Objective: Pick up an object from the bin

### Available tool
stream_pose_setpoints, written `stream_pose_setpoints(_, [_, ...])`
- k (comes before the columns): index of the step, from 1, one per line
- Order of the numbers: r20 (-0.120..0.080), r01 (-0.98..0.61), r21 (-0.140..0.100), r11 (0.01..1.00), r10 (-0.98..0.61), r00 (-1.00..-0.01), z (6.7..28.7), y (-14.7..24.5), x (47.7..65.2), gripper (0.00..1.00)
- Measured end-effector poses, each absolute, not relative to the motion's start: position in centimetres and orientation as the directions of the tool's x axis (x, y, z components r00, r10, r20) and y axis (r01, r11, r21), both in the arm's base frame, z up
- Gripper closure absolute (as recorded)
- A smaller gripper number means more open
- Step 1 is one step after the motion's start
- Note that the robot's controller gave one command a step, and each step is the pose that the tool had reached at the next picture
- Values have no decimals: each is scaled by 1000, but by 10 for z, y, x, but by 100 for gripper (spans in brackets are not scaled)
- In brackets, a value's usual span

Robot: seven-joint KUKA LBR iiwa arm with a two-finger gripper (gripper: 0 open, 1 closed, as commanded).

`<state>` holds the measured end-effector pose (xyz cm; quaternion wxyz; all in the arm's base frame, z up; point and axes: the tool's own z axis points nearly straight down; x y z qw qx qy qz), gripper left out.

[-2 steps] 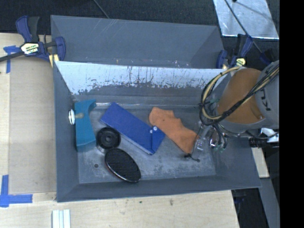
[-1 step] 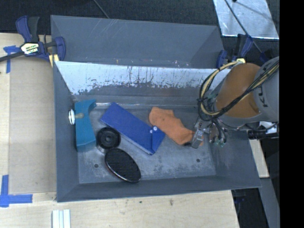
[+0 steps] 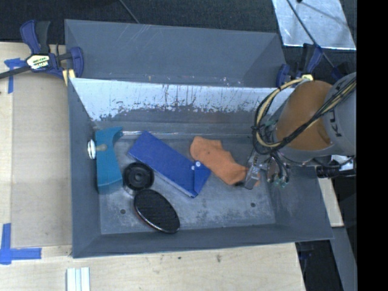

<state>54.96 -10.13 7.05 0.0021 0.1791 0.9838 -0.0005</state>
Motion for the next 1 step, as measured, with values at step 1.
stream_pose_setpoints(1, [0,352,-1,936,352,-936,74,-101,548,100])
